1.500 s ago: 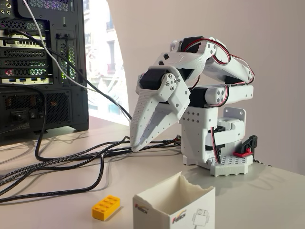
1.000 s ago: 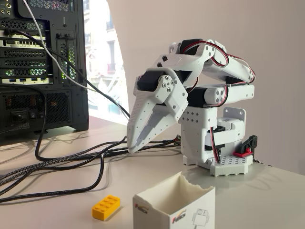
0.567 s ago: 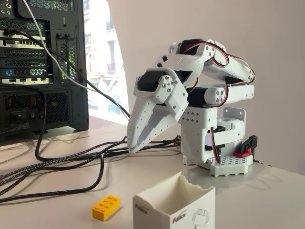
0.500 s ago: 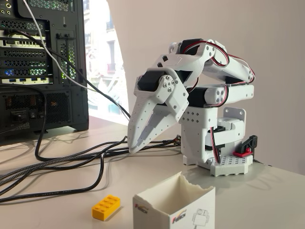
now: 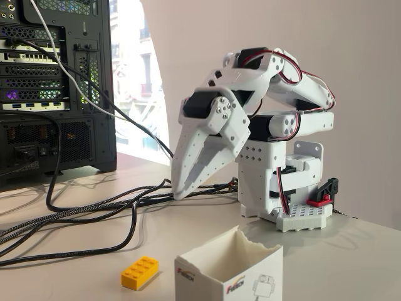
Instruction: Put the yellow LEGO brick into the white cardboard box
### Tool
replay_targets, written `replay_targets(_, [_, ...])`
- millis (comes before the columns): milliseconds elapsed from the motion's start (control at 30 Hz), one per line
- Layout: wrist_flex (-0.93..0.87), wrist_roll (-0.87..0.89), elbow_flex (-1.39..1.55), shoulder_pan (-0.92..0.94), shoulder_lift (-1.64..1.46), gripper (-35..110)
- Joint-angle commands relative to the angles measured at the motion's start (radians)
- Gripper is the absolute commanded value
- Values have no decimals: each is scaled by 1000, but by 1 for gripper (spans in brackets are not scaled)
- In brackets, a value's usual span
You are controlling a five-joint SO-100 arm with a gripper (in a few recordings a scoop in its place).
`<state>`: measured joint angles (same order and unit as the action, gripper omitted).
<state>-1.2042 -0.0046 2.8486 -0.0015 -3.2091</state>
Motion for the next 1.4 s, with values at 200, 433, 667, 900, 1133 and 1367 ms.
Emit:
replay_targets(200, [-29,20,-195,20,63,-9])
replay_targets(433, [-28,38,-328,12,235,-9])
replay_targets(667, [-18,160,-469,3,436,-9])
replay_targets(900, [-44,431,-649,14,695,-9])
replay_targets(1133, [-14,692,-687,18,833,-9])
replay_targets(1367, [48,884,-584,5,879,-3])
